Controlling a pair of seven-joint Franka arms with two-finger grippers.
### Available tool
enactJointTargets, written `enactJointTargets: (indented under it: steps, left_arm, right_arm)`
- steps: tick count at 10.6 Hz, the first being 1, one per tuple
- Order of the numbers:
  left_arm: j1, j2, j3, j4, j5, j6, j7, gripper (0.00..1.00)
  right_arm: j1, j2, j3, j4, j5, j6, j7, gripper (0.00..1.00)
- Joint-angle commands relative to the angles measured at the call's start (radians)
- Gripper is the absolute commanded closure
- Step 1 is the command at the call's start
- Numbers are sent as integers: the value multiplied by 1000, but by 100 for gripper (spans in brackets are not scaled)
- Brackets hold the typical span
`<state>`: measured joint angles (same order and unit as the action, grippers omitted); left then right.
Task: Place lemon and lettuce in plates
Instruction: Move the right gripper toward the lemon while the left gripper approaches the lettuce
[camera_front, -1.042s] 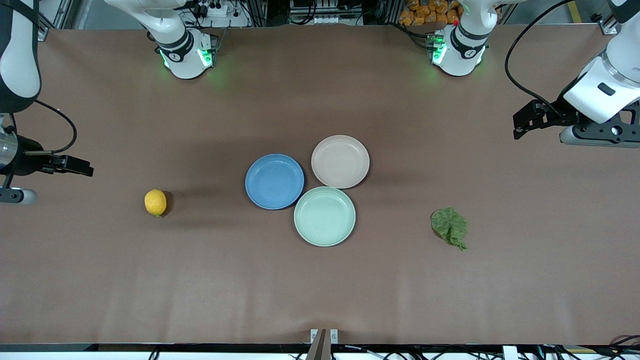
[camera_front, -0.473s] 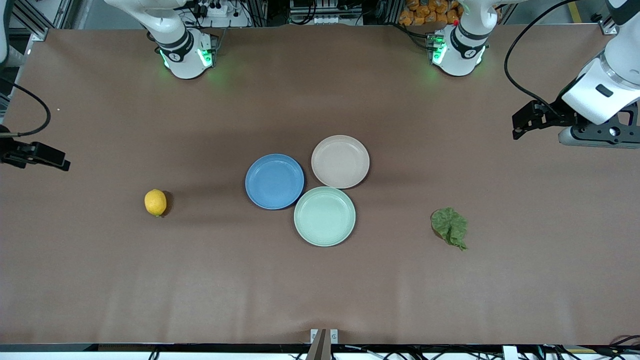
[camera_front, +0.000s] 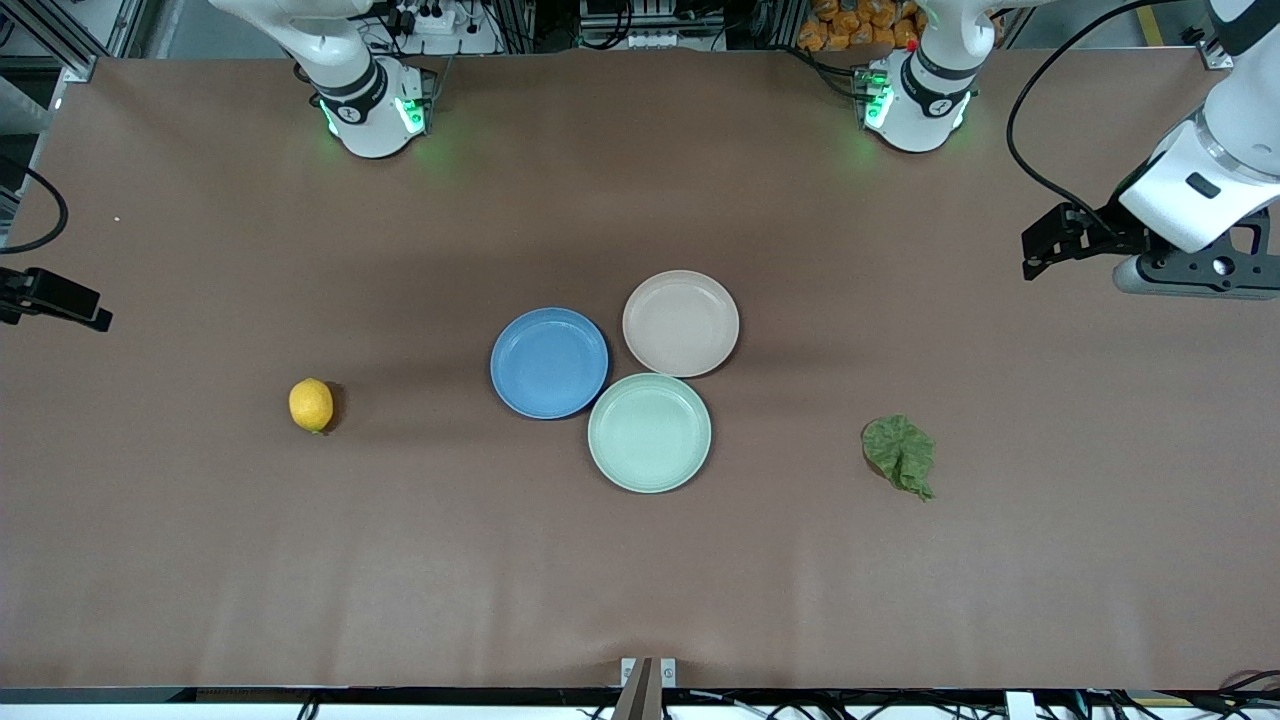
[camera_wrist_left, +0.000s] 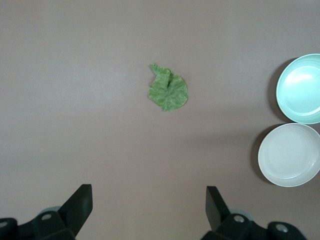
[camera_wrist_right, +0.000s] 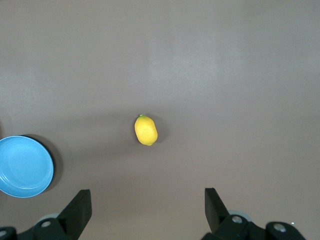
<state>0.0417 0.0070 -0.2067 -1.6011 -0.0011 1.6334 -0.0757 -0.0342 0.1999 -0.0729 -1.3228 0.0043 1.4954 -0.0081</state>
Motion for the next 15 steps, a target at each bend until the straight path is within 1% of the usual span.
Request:
enactJointTargets:
  steps: [1,4,10,12,15]
  left_arm:
    - [3,-18,-2,-20,-20,17,-10,0]
    - [1,-18,-2,-20,-20,19,-10,0]
    - [-5,-16,-3,-43,-20,34,-10,0]
    - [-5,-15,-17,-48,-22,34,-12,0]
    - [-5,-15,-17,-49,-22,36,-12,0]
  right_arm:
    - [-10,2,12,-10,-4,-20,-42,0]
    - [-10,15,12,-61,-1,-6,-62,0]
    - [-12,55,13,-105,-1,29,-61,0]
    - [-10,56,13,-150,-1,77,-62,0]
    - [-7,56,13,-206,-1,133,-62,0]
